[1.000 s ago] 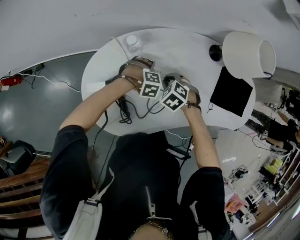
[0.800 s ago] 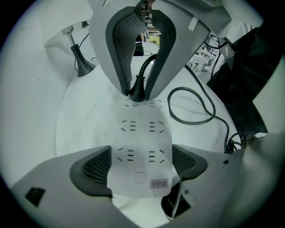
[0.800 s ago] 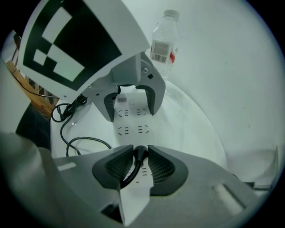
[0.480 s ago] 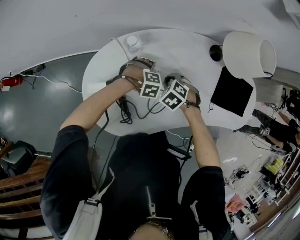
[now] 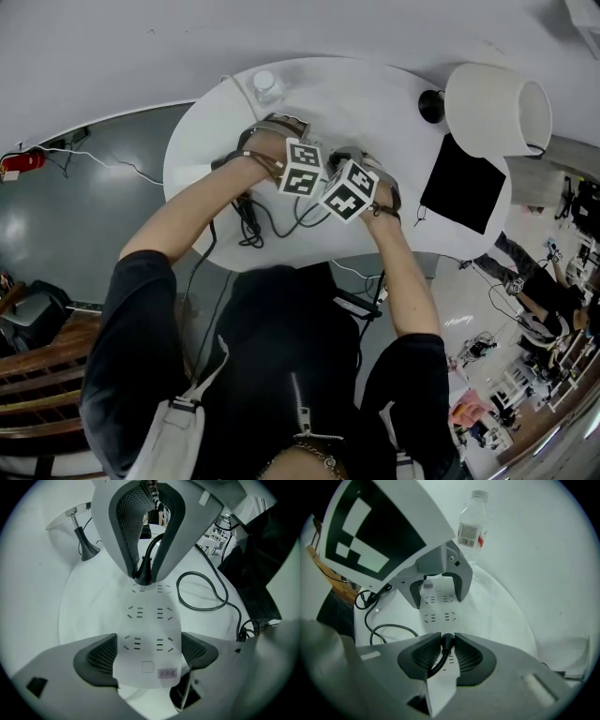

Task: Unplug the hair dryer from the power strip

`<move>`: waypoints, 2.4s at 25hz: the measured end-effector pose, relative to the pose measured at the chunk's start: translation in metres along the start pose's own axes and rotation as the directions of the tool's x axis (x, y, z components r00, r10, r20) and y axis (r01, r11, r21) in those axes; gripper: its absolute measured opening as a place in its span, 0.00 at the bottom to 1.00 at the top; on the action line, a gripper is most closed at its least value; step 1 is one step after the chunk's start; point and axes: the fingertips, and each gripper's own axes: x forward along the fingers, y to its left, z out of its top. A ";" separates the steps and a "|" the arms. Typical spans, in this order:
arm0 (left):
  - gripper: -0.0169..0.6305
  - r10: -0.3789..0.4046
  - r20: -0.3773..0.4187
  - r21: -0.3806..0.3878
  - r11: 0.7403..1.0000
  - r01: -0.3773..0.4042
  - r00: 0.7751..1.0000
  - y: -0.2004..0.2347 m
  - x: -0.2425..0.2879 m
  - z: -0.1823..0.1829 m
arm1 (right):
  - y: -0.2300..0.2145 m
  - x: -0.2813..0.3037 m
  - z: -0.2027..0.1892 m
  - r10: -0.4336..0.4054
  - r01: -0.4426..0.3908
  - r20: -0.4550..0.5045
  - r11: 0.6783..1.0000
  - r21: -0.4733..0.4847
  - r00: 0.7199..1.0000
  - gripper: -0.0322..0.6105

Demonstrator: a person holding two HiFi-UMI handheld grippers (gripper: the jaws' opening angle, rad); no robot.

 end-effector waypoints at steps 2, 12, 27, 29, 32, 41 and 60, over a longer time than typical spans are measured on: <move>0.65 0.000 -0.001 0.002 1.000 0.000 1.000 0.000 0.000 0.000 | -0.002 -0.005 0.002 -0.006 0.006 0.011 1.000 0.002 1.000 0.19; 0.65 0.008 -0.001 0.002 1.000 -0.008 1.000 0.000 0.001 0.000 | -0.002 -0.005 -0.003 -0.011 0.011 0.019 1.000 0.020 1.000 0.19; 0.65 0.128 0.019 -0.003 0.992 -0.128 0.992 0.001 -0.015 0.005 | 0.005 -0.038 -0.013 -0.079 0.076 0.105 0.997 0.033 0.991 0.20; 0.65 0.159 0.039 -0.024 0.987 -0.158 0.987 0.003 -0.025 0.009 | 0.006 -0.044 -0.015 -0.092 0.089 0.115 0.995 0.034 0.989 0.20; 0.65 0.199 0.056 -0.040 0.980 -0.197 0.978 0.002 -0.039 0.012 | 0.008 -0.052 -0.016 -0.112 0.108 0.134 0.993 0.043 0.985 0.20; 0.27 0.367 0.098 -0.056 0.930 -0.363 0.925 -0.019 -0.080 0.031 | 0.030 -0.081 -0.027 -0.158 0.154 0.170 0.987 0.038 0.973 0.20; 0.05 0.560 0.030 -0.262 0.804 -0.534 0.828 -0.092 -0.152 0.049 | 0.073 -0.130 -0.053 -0.157 0.185 0.325 0.981 -0.059 0.933 0.20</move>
